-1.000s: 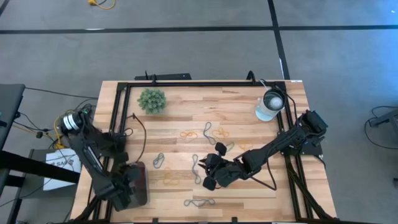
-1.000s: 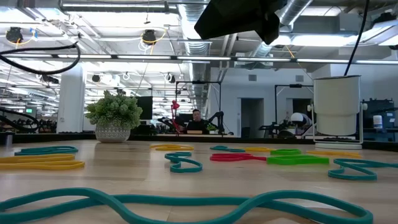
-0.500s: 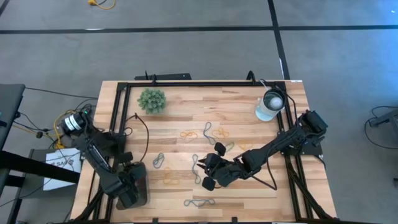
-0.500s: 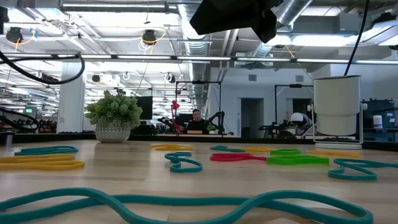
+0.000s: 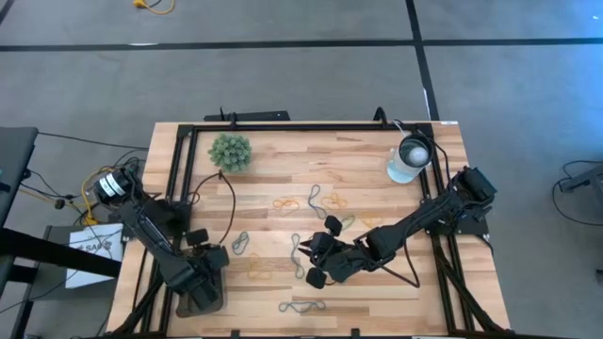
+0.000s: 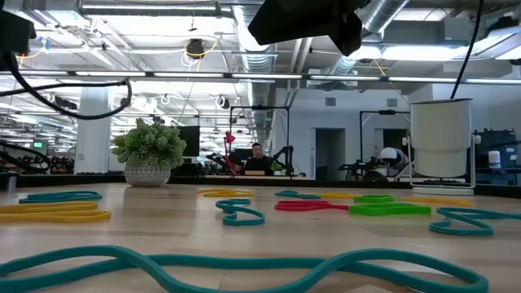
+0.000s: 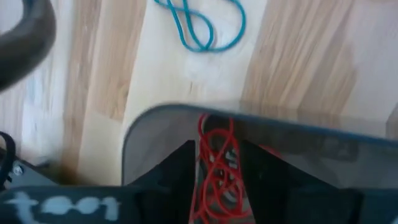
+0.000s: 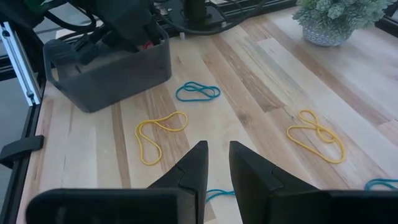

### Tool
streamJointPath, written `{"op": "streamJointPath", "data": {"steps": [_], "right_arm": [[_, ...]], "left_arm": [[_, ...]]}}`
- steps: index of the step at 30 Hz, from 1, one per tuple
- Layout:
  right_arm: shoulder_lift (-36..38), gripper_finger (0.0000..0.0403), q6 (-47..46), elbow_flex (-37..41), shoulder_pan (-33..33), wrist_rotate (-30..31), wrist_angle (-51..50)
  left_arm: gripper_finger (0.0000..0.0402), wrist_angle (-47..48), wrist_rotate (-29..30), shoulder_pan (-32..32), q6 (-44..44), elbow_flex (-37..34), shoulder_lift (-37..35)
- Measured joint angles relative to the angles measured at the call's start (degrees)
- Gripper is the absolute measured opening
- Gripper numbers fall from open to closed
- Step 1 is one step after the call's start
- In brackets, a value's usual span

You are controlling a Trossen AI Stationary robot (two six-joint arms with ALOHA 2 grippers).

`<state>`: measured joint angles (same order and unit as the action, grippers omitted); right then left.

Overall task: Pick and place items into bin
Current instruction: Put the red rubber band into the black bin

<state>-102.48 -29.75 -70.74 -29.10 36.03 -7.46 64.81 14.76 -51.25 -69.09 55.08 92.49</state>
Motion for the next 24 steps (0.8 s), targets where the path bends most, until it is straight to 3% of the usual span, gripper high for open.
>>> {"op": "streamJointPath", "data": {"steps": [6,13,19,24], "right_arm": [[0.0,0.0060,0.6,0.0,0.0,0.0,0.0],[0.0,0.0060,3.3,0.0,0.1,0.1,0.2],[1.8,0.0060,6.0,0.0,0.1,0.0,0.0],[8.7,0.0060,10.7,0.0,-1.2,0.0,-1.8]], "left_arm": [[0.0124,7.3,0.2,-0.1,-2.0,7.1,0.0],[0.0124,25.2,12.6,-1.6,-2.1,23.6,0.0],[0.0124,25.4,29.6,-1.2,6.4,31.9,-1.3],[0.0124,25.3,34.3,0.8,13.7,35.0,-2.9]]}}
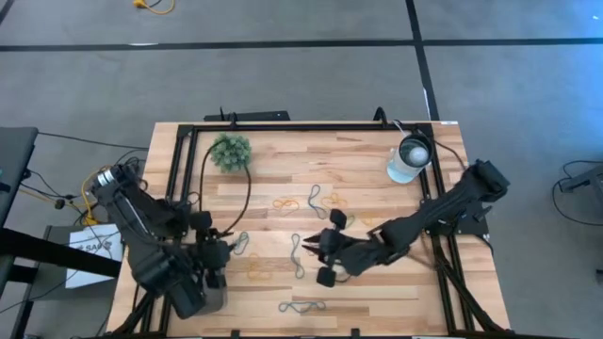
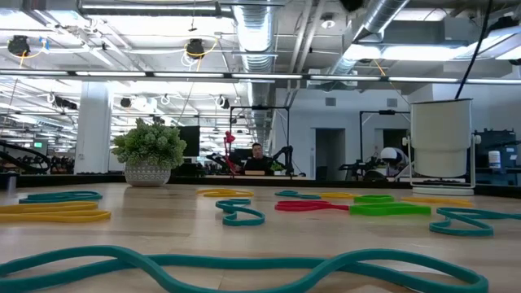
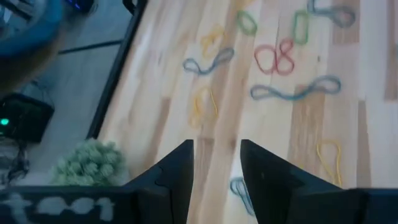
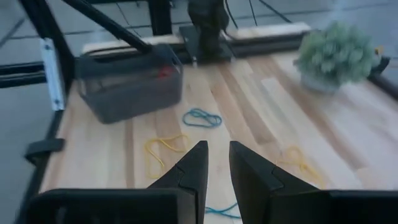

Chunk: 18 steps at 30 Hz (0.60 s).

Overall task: Pick and place items into bin
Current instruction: Put the red rubber band into the black bin

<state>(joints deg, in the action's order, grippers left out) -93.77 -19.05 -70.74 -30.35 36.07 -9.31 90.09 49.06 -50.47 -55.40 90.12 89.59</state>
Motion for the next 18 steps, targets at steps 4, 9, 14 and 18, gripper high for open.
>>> {"op": "streamJointPath", "data": {"steps": [4,9,14,18], "right_arm": [[7.0,0.0060,1.1,0.0,-1.1,0.5,-4.9],[13.2,0.0060,0.4,0.0,-3.1,6.3,-13.2],[13.6,0.0060,-7.7,1.6,-5.5,12.4,-21.1],[9.8,0.0060,-12.5,7.2,-6.2,11.9,-17.9]], "left_arm": [[0.0124,-0.1,1.2,1.5,3.3,0.3,-2.7],[0.0124,-0.1,5.7,2.4,6.1,0.2,-9.6],[0.0124,0.0,9.2,2.3,2.5,-3.2,-17.9],[0.0124,-1.5,11.8,1.7,-4.3,-10.8,-22.9]]}}
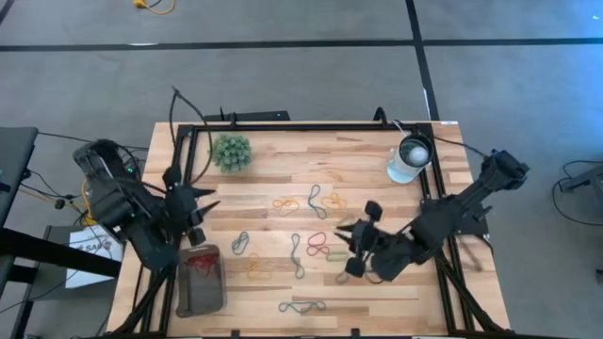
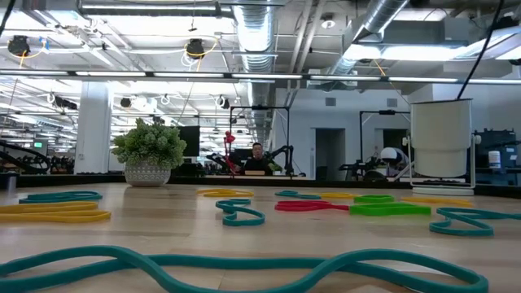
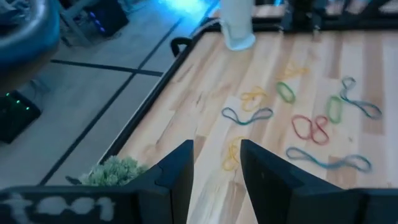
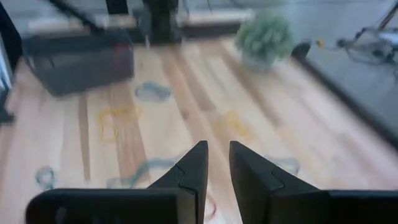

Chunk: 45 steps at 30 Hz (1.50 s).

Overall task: Pick and place items into bin
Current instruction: Put the red rubber band into the black bin

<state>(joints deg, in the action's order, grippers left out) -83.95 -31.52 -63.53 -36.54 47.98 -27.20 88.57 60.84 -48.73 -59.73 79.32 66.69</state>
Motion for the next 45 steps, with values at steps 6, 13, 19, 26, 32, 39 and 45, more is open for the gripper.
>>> {"op": "streamJointPath", "data": {"steps": [6,13,19,26,32,39,45], "right_arm": [[-9.1,0.0060,-4.0,5.4,1.5,-7.2,11.7],[-18.6,0.0060,-3.1,5.5,6.2,-24.0,25.1],[-24.0,0.0060,-6.4,5.3,11.1,-32.8,24.0],[-24.4,0.0060,-9.2,5.2,15.0,-32.9,21.7],[-24.1,0.0060,-8.6,5.2,15.3,-33.1,20.7],[-24.1,0.0060,-8.6,5.2,15.2,-33.0,18.1],[-24.1,0.0060,-8.6,5.2,15.2,-31.6,17.3]], "left_arm": [[0.0124,-13.2,4.3,-0.1,-2.7,-16.4,-2.7],[0.0124,-41.4,5.9,-0.1,3.5,-31.5,-1.2],[0.0124,-49.1,8.6,-0.1,6.8,-36.5,0.1],[0.0124,-49.1,7.8,0.0,6.0,-37.6,0.1],[0.0124,-49.1,6.5,0.0,5.6,-37.6,0.1],[0.0124,-49.1,5.4,0.0,3.7,-37.6,0.1],[0.0124,-49.1,5.4,0.0,3.1,-37.6,0.1]]}}
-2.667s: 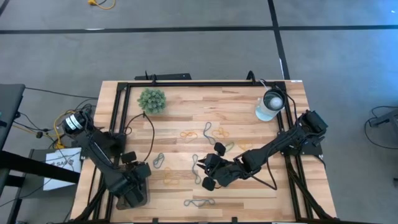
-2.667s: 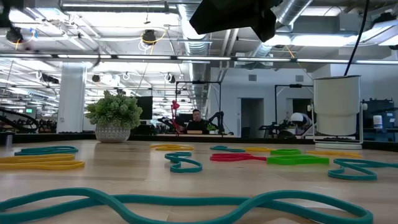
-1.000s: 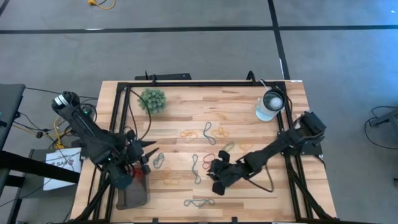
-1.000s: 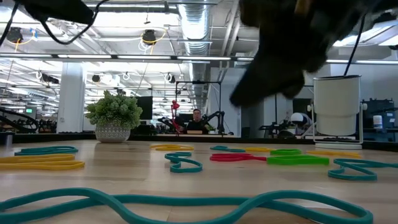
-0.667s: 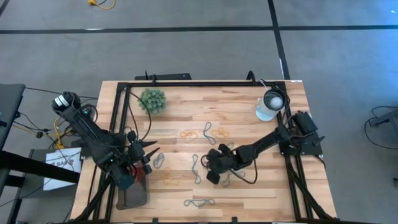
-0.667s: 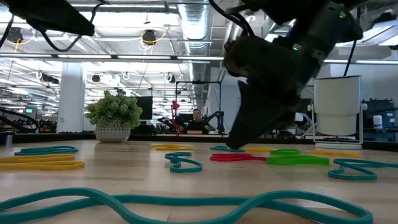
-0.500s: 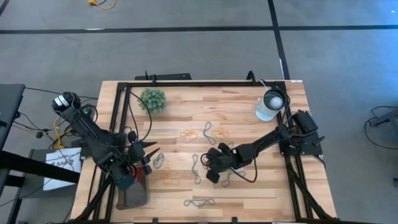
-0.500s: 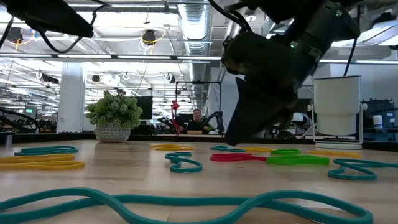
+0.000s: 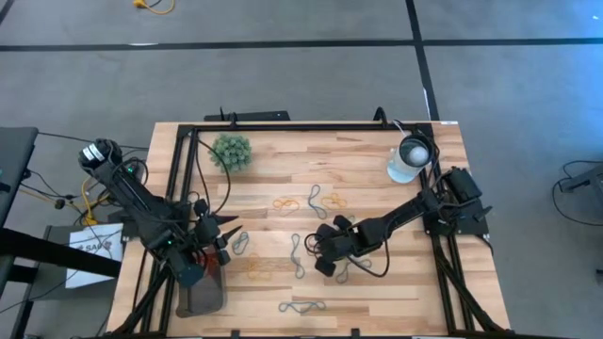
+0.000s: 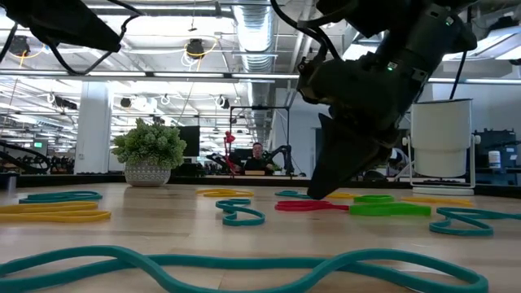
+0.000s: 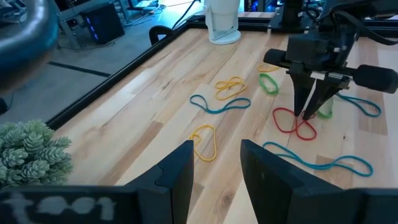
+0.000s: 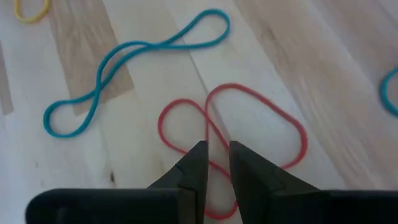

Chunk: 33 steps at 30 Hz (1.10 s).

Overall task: Pick and place items into bin
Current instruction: Put the red rubber band into the black bin

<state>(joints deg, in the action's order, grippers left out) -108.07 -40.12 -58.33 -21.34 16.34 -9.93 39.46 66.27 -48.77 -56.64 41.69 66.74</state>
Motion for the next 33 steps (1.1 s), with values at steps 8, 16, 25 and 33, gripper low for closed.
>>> {"op": "streamJointPath", "data": {"steps": [8,16,25,33], "right_arm": [[0.0,0.0060,-0.4,0.0,0.0,0.3,0.1],[0.0,0.0060,-0.4,0.0,0.0,0.2,0.1],[0.0,0.0060,-0.5,0.0,-0.2,0.0,0.3],[0.0,0.0060,-0.5,0.0,-0.8,0.0,1.0]], "left_arm": [[0.0124,-0.4,0.0,0.0,-0.1,0.0,0.0],[0.0124,-0.4,0.0,0.0,-0.2,0.0,0.0],[0.0124,-0.4,0.0,0.0,-0.2,0.0,0.0],[0.0124,-0.4,0.0,0.0,-0.2,0.0,0.0]]}}
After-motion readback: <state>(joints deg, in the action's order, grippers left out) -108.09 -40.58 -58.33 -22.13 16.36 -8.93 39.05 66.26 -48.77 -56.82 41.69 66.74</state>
